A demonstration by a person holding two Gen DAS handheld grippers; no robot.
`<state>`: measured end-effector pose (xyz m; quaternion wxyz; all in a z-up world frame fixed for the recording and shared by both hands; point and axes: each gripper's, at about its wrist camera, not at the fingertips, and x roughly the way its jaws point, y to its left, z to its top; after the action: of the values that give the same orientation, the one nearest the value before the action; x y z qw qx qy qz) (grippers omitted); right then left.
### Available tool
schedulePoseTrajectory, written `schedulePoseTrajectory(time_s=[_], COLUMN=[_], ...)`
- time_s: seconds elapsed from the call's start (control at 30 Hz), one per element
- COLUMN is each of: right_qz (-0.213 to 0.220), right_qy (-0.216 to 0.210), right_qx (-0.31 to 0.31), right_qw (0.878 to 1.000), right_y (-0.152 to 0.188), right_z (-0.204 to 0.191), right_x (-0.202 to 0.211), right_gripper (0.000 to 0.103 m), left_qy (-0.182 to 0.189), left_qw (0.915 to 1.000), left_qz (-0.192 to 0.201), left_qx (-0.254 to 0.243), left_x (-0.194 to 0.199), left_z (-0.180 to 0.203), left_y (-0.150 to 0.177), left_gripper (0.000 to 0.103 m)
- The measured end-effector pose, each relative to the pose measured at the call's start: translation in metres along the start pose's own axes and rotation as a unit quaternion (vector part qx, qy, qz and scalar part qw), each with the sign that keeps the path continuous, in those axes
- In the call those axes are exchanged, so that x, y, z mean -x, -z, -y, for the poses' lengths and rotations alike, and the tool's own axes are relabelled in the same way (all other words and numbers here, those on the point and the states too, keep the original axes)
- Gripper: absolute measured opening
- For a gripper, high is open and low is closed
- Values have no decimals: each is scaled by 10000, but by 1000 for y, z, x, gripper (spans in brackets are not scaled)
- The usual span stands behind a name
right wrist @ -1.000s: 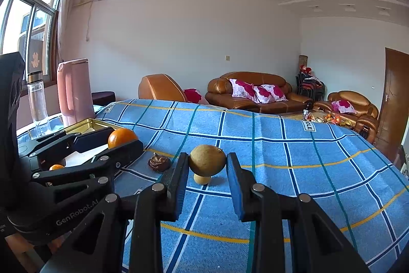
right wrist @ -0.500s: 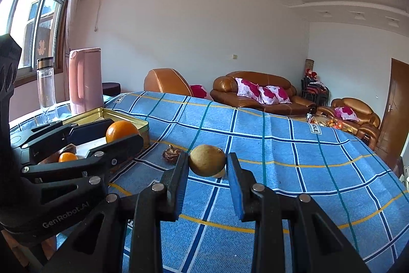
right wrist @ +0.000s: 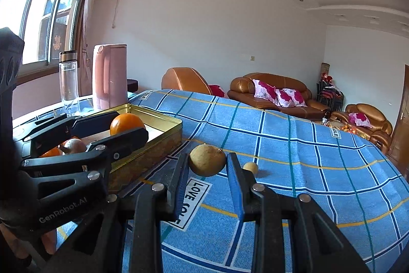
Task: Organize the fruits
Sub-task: 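Carry the orange and tan fruit over to the gold tray with both tools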
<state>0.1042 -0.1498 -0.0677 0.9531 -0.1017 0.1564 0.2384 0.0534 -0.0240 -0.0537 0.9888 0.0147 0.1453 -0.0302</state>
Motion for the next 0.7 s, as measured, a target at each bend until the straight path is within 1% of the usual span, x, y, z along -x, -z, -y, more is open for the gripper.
schedulePoseTrajectory(time_s=[0.7], right_qz=[-70], right_qy=[-417], right_qx=[309], right_qw=[9986], right_y=[-6], right_z=[-51], right_x=[-9], right_gripper=[32], left_qy=[-335], left_qw=[9990], left_qz=[106], left_qx=[276], left_x=[35], left_z=[-56], left_y=[5], left_gripper=[46])
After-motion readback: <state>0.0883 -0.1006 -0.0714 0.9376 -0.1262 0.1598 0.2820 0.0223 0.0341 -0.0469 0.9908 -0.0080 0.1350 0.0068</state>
